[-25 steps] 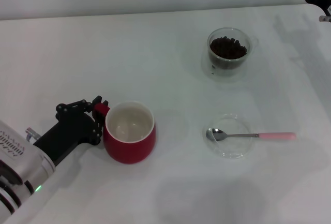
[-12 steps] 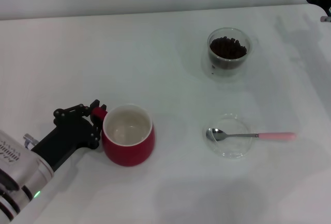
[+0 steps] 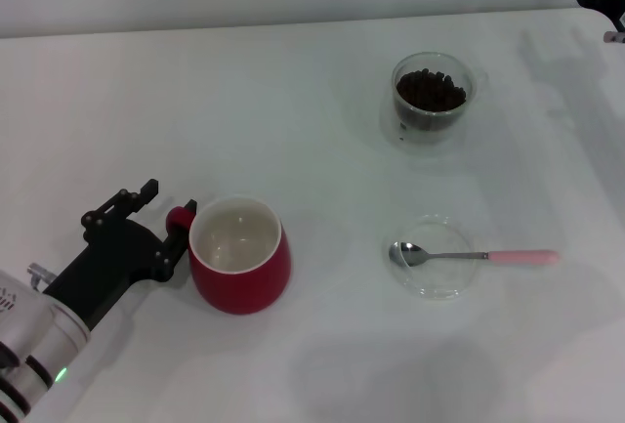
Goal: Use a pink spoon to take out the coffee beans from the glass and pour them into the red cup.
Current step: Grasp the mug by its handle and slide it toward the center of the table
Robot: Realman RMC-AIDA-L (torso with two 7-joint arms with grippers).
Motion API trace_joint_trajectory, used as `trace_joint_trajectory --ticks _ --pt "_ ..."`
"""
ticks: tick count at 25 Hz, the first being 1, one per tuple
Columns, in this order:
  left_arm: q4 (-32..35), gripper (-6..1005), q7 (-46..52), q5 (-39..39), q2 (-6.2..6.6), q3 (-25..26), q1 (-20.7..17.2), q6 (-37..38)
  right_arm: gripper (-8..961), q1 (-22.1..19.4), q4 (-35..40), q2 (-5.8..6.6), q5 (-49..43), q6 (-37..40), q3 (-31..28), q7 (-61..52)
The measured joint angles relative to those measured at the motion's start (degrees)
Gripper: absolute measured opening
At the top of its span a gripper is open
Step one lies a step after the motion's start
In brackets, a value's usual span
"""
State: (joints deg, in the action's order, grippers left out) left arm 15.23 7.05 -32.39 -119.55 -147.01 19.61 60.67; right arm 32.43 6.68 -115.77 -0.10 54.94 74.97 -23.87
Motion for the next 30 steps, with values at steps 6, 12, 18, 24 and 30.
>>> trace_joint_trajectory --ticks 6,12,18,24,30 --pt "0.0 584 0.1 0.0 0.0 0.0 -0.6 0.0 841 0.0 0.0 -0.07 -0.1 0.5 0.1 -0.3" --pt "0.2 721 0.1 -0.3 -0.07 0.0 -2.7 1.9 842 0.0 0.1 -0.11 -0.1 0.5 0.1 -0.4" --pt "0.2 744 0.2 -1.5 0.03 0.0 -6.3 5.8 842 0.0 0.1 -0.15 -0.1 0.5 0.3 -0.4" --pt "-0.3 743 0.3 -3.6 0.11 0.0 -8.5 9.0 841 0.2 0.1 -0.15 -0.1 0.4 0.3 -0.5" --pt "-1.6 742 0.3 -3.7 0.27 -0.2 -7.6 8.6 842 0.4 0.2 -0.22 -0.1 0.5 0.3 -1.6"
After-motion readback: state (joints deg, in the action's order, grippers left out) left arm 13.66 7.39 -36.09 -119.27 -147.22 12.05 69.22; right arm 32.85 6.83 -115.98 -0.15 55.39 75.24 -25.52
